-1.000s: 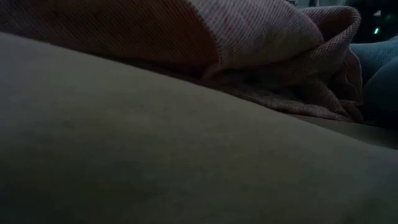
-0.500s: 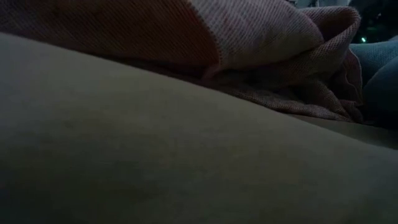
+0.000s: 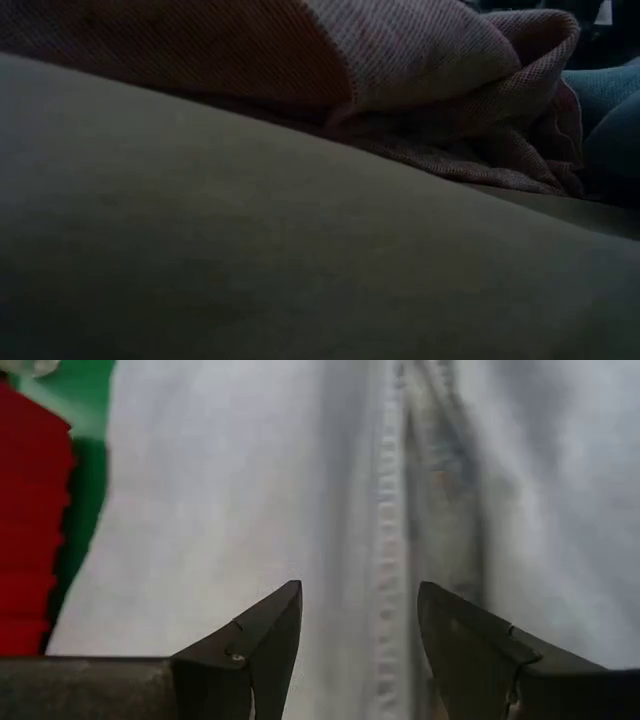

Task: Fold laundry
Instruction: Fold the blue jeans

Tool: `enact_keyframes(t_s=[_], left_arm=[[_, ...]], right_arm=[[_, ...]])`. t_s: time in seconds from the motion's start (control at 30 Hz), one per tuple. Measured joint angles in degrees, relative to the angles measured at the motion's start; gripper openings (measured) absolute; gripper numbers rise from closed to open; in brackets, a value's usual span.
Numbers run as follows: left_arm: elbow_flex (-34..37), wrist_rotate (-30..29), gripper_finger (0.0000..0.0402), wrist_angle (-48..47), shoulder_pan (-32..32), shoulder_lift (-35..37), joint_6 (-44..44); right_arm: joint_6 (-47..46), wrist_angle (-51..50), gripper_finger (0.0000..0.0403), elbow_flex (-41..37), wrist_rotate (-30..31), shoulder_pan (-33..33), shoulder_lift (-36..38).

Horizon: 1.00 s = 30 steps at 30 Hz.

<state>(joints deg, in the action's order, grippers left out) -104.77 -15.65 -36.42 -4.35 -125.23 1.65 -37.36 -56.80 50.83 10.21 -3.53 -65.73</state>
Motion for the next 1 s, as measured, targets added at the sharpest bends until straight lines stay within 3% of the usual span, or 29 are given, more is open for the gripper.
enact_keyframes(t_s=[0.27, 0.57, 0.77, 1.0], left_arm=[[0.0, 0.1, 0.0194, 0.0, -1.1, 0.0, 0.0], [0.0, 0.1, 0.0194, 0.0, -1.7, 0.0, -1.4], [0.0, 0.1, 0.0194, 0.0, -1.7, 0.0, -1.6], [0.0, 0.1, 0.0194, 0.0, -1.7, 0.0, -1.7]], right_arm=[[-8.3, 2.3, 0.0159, 0.2, -6.9, -14.0, 0.0], [-10.9, 15.1, 0.0159, 0.2, -7.1, -28.1, 0.0], [-13.9, 21.2, 0.0159, 0.2, -4.4, -32.5, 0.0], [-16.5, 22.4, 0.0161, 0.2, -3.3, -32.9, -0.1]])
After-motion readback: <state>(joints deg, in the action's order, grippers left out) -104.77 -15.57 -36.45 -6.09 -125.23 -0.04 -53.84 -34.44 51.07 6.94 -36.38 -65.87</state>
